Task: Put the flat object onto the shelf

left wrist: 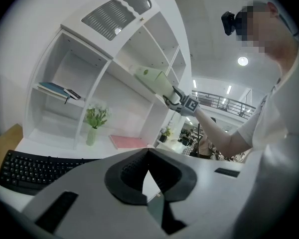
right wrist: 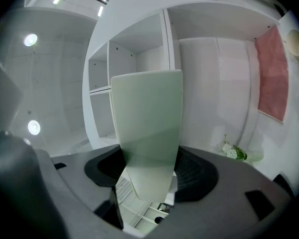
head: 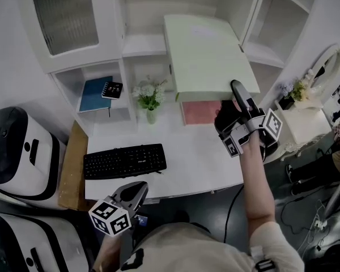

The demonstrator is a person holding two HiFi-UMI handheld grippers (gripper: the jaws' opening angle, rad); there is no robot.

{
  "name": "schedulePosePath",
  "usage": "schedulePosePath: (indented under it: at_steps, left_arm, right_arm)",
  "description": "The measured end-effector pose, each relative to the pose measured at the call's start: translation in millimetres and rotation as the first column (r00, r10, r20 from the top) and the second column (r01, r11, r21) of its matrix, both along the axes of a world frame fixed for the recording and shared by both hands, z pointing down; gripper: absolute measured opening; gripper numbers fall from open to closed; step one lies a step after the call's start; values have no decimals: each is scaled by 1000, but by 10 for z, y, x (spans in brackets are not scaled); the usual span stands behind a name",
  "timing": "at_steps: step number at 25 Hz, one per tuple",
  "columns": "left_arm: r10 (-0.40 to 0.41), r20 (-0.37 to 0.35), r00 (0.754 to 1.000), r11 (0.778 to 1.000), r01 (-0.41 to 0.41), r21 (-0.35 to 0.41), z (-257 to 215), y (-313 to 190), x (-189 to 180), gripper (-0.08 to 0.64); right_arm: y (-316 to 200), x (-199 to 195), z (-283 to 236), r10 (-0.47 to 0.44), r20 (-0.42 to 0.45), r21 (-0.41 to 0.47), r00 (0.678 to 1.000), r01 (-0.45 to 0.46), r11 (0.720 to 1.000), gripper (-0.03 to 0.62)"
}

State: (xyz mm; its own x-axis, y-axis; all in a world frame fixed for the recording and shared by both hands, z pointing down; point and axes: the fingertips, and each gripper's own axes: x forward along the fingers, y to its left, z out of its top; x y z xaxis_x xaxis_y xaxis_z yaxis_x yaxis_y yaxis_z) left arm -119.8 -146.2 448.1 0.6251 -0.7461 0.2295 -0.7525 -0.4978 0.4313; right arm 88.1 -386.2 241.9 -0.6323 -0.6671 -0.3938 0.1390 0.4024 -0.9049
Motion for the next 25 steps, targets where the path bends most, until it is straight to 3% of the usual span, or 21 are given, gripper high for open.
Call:
schedulePosePath:
  at_steps: [18,25]
  left_arm:
    - [-6,15,1000,1000,6,-7,-33,-15,8,14]
    - [-7,4,1000,1000,7,-23,-55,-115,-1,14]
  right_arm:
    - [-251,52,-150,35,73,-4,997,-35,999,301]
    - [-371,-29,-317,87,93,2,992,-87,996,295]
